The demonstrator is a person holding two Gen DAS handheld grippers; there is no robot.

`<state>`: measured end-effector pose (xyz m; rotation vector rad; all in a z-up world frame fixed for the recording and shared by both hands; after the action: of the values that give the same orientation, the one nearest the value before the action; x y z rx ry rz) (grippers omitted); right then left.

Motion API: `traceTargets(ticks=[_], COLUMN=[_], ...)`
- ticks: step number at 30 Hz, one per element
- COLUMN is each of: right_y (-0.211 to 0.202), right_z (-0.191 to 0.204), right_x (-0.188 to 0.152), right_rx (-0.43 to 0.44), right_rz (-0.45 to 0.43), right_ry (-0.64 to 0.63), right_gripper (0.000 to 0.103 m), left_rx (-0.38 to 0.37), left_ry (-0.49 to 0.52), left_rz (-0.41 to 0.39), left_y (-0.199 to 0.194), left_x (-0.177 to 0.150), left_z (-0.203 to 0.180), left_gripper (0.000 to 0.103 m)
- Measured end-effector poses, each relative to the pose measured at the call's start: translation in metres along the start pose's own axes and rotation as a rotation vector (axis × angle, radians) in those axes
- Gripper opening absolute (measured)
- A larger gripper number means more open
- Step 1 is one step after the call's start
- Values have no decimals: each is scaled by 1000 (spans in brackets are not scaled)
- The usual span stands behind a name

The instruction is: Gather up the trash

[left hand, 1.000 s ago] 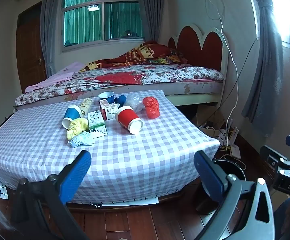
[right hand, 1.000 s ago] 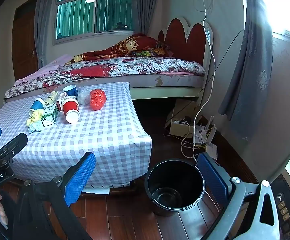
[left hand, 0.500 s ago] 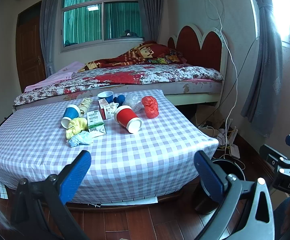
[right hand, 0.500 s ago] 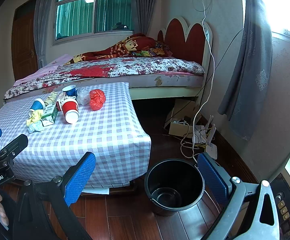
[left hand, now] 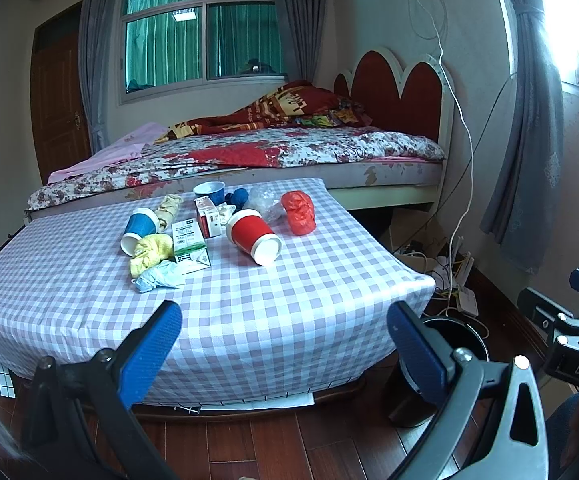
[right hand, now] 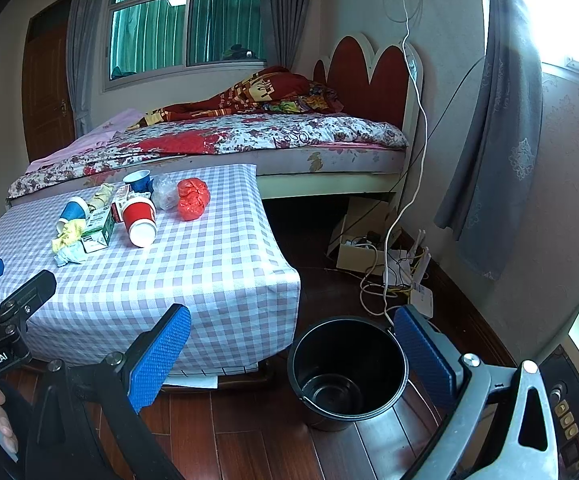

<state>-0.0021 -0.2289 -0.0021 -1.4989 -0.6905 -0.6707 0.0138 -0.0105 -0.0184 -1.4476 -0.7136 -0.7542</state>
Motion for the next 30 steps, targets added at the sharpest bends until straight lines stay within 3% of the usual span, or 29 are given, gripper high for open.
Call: traceTargets(ticks=[30], right_y=[1], right_z=[-1], right_x=[-1], right_rx=[0], right_rz=[3], right_ry=[5], right_gripper=[102], left_rx=[-2], left_ry=[0], left_rz=[5], left_y=[1], left_x=[-1], left_z=[-3], left_gripper=[102])
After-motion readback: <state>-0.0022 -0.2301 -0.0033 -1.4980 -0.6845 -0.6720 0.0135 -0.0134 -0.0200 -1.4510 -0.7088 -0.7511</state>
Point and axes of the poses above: each gripper's, at about its wrist camera, not at the fingertips, and y roughly the way its jaws point, z to its left, x to its top, the point moved 2 cm from there along y, roughly the way its jaws point, and after that the axes turned 7 degrees about z, right-handed, at the moved point
